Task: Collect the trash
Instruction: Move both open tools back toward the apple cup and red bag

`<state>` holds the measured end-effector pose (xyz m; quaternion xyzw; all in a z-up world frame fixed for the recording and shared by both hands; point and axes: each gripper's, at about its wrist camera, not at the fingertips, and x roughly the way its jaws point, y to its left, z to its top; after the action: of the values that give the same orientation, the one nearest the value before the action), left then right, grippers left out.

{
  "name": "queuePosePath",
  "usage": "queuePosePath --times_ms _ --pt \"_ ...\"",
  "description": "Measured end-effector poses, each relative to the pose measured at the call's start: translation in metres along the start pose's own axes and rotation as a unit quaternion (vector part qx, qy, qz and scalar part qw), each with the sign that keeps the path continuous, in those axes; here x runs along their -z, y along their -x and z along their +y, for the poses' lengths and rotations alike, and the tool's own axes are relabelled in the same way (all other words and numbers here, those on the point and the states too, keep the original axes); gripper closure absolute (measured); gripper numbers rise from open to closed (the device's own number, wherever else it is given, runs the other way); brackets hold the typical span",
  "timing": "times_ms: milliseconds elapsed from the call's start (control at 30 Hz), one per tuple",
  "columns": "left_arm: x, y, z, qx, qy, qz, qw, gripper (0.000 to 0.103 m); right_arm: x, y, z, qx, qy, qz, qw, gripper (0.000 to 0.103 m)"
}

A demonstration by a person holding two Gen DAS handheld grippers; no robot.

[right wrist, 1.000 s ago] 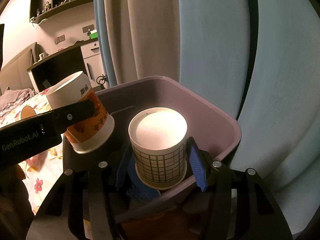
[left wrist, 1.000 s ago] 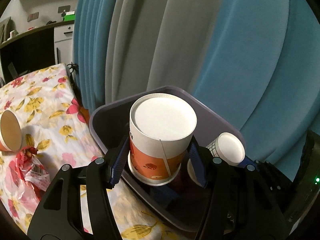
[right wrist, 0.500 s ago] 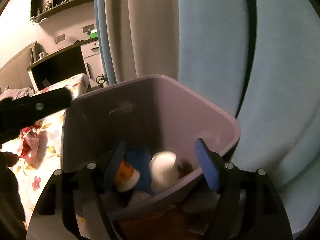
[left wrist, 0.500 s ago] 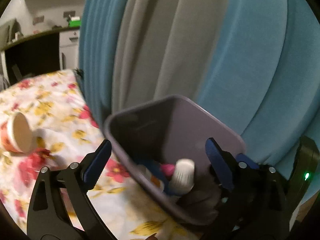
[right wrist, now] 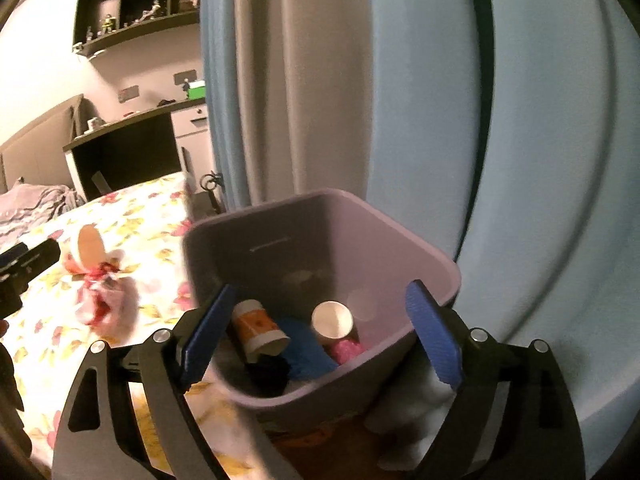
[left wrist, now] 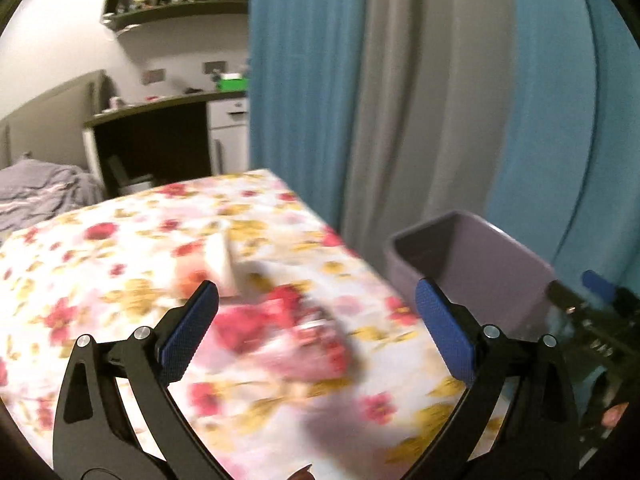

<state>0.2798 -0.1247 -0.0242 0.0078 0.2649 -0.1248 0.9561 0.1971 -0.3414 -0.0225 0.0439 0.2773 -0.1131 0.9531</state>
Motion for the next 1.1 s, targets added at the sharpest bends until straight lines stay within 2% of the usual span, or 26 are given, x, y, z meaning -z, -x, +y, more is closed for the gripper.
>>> queuePosePath --times_ms 200,367,633,867,933,1100 --pt "0.013 0.027 0.051 -0.053 0.018 -0.008 0.9984 0.006 0.0 0.018 0.038 -0.022 0.011 -0.01 1.0 0.015" --pt "0.023 0.045 0.091 -0.085 0.041 -0.003 0.9956 0.006 0.005 0.019 0.077 -0.054 0.022 0.001 0.998 0.014" --pt "0.038 0.061 0.155 -0.138 0.079 0.008 0.9873 0.006 0.019 -0.004 0.145 -0.098 0.066 0.039 0.992 0.014" --pt "0.046 0.061 0.178 -0.148 0.094 0.014 0.9844 0.006 0.02 -0.048 0.179 -0.107 0.066 0.077 0.989 0.014" --pt "0.045 0.058 0.181 -0.145 0.098 0.016 0.9845 0.006 0.021 -0.06 0.182 -0.11 0.056 0.091 0.988 0.017" --pt "0.044 0.047 0.176 -0.129 0.095 0.015 0.987 0.006 0.024 -0.083 0.18 -0.133 0.021 0.126 0.983 0.036"
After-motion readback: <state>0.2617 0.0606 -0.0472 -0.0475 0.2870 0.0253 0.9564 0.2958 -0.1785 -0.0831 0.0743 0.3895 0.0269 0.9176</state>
